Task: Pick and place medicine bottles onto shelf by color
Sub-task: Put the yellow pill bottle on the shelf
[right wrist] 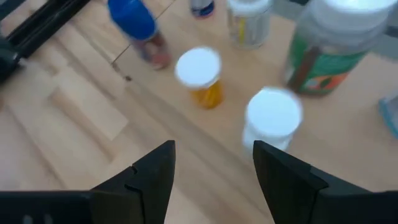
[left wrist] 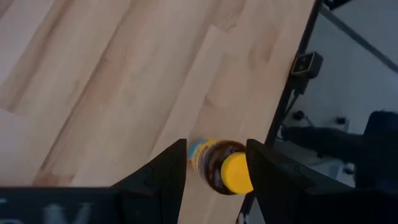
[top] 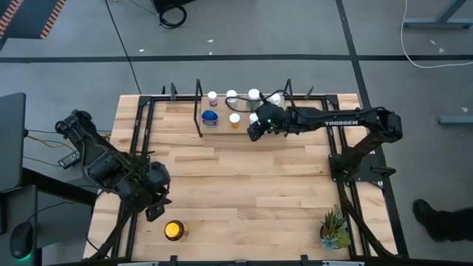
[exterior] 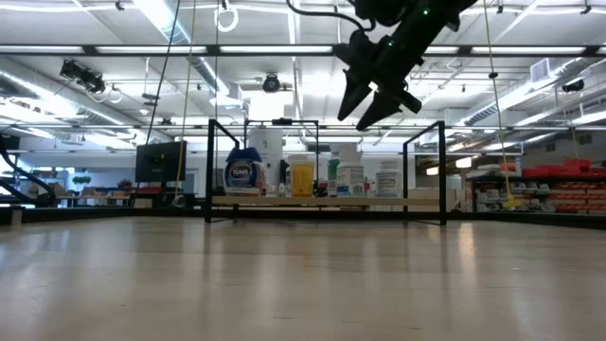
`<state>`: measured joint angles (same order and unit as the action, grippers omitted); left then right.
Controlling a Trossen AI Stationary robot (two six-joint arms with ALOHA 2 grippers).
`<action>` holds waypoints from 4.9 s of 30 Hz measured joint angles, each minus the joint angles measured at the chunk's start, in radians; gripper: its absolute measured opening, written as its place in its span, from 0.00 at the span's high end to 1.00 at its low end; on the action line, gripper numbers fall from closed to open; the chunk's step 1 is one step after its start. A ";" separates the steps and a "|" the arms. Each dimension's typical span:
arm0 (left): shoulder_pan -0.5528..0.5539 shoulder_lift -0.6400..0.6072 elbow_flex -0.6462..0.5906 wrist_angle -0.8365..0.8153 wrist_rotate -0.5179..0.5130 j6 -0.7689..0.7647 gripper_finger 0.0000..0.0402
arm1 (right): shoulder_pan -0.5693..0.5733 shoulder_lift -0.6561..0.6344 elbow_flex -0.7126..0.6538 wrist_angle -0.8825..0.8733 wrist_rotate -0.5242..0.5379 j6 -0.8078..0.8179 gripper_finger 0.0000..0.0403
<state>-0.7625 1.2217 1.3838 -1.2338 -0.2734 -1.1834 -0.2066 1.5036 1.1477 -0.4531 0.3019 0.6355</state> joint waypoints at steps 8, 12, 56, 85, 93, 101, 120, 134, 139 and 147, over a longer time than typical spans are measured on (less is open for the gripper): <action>-0.039 0.000 0.000 -0.022 -0.003 0.026 0.57 | 0.115 0.000 0.000 0.002 0.028 0.133 0.45; -0.034 0.000 0.000 -0.021 -0.065 0.008 0.57 | 0.188 0.000 0.000 0.017 0.040 0.164 0.45; -0.007 0.104 0.000 0.440 -0.401 -0.294 0.57 | 0.570 0.001 0.000 0.277 0.049 0.095 0.45; -0.034 0.218 0.200 0.115 0.022 -0.361 0.57 | 0.600 0.001 0.000 0.262 -0.028 0.054 0.45; -0.098 0.249 0.194 -0.026 0.164 -0.675 0.57 | 0.600 0.001 0.000 0.262 -0.026 0.056 0.45; -0.096 0.325 0.194 0.022 0.165 -0.630 0.57 | 0.584 0.001 0.000 0.261 -0.022 0.053 0.45; -0.085 0.495 0.193 -0.014 0.240 -0.610 0.22 | 0.591 0.001 0.000 0.228 -0.128 0.068 0.45; -0.085 0.507 0.193 -0.069 0.259 -0.525 0.05 | 0.590 0.001 0.000 0.199 -0.121 0.071 0.45; -0.071 0.563 0.193 -0.060 0.363 -0.463 0.05 | 0.588 0.001 0.000 0.199 -0.120 0.087 0.45; -0.052 0.598 0.193 -0.036 0.366 -0.442 0.05 | 0.588 0.001 0.000 0.198 -0.120 0.110 0.45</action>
<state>-0.8143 1.8194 1.5768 -1.2695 0.0923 -1.6259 0.3813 1.5047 1.1473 -0.2546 0.1818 0.7450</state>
